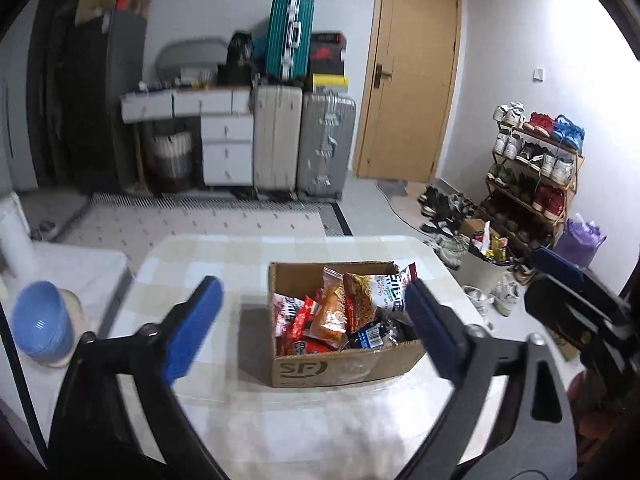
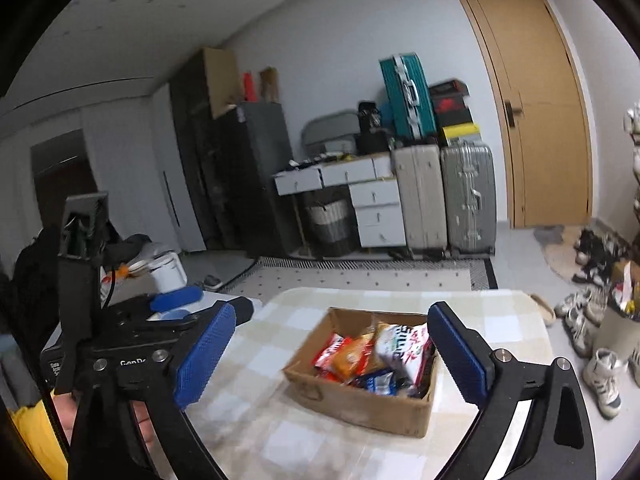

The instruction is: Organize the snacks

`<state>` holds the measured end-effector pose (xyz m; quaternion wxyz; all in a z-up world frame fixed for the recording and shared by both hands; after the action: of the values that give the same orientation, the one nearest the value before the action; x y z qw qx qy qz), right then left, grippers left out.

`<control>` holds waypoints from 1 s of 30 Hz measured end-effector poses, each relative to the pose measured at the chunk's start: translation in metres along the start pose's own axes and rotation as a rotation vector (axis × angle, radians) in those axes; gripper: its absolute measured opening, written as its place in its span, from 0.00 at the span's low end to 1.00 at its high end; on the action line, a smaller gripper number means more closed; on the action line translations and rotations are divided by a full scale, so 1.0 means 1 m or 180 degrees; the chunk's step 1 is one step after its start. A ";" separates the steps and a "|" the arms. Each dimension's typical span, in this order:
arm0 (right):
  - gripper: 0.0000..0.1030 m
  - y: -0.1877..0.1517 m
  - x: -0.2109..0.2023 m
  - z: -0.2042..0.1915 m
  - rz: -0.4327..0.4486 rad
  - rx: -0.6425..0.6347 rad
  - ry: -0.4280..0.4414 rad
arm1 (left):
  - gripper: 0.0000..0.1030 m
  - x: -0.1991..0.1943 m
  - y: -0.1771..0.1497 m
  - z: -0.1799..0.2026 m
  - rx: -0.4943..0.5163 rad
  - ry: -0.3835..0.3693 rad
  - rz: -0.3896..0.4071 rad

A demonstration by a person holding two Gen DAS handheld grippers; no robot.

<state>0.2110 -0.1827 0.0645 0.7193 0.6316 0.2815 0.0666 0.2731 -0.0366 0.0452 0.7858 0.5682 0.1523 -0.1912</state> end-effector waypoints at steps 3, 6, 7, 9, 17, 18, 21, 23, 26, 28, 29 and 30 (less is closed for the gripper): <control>0.99 -0.006 -0.026 -0.017 0.0101 -0.0147 -0.0129 | 0.99 -0.040 -0.006 0.006 0.0110 -0.0011 0.0263; 0.99 -0.013 -0.051 -0.034 0.0181 -0.0214 -0.0200 | 0.99 -0.071 -0.015 0.008 0.0172 0.0025 0.0411; 0.99 -0.015 -0.057 -0.037 0.0199 -0.0214 -0.0226 | 0.99 -0.080 -0.018 0.008 0.0165 0.0018 0.0413; 0.99 -0.021 -0.066 -0.045 0.0217 -0.0205 -0.0271 | 0.99 -0.095 -0.024 0.006 0.0106 -0.0004 0.0413; 0.99 -0.053 -0.099 -0.071 0.0297 -0.0135 -0.0401 | 0.99 -0.134 -0.060 -0.015 0.0024 0.0165 0.0464; 0.99 -0.057 -0.099 -0.072 0.0294 -0.0144 -0.0432 | 0.99 -0.137 -0.068 -0.018 0.0035 0.0164 0.0458; 0.99 -0.070 -0.101 -0.076 0.0258 -0.0184 -0.0496 | 0.99 -0.138 -0.086 -0.028 -0.0012 0.0192 0.0396; 0.99 -0.078 -0.100 -0.078 0.0215 -0.0186 -0.0486 | 0.99 -0.134 -0.093 -0.034 -0.0021 0.0207 0.0374; 0.99 -0.084 -0.098 -0.078 0.0147 -0.0151 -0.0459 | 0.99 -0.131 -0.101 -0.038 -0.0028 0.0249 0.0338; 0.99 -0.088 -0.097 -0.078 0.0120 -0.0116 -0.0445 | 0.99 -0.133 -0.106 -0.039 -0.0036 0.0244 0.0323; 0.99 -0.089 -0.096 -0.077 0.0107 -0.0095 -0.0445 | 0.99 -0.132 -0.106 -0.039 -0.0038 0.0247 0.0321; 0.99 -0.090 -0.096 -0.077 0.0100 -0.0074 -0.0442 | 0.99 -0.132 -0.106 -0.040 -0.0048 0.0242 0.0313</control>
<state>0.0696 -0.1763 0.0067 0.7432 0.6307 0.2202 0.0372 0.1058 -0.0120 0.0043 0.7921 0.5758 0.1555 -0.1295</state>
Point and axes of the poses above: each gripper's, at about its wrist camera, not at the fingertips, and x roughly the way its jaws point, z to its right, y to its top, the point moved 7 cm from there along x, roughly the way its jaws point, and after that the axes turned 15 degrees about -x, right-handed, at the moved point
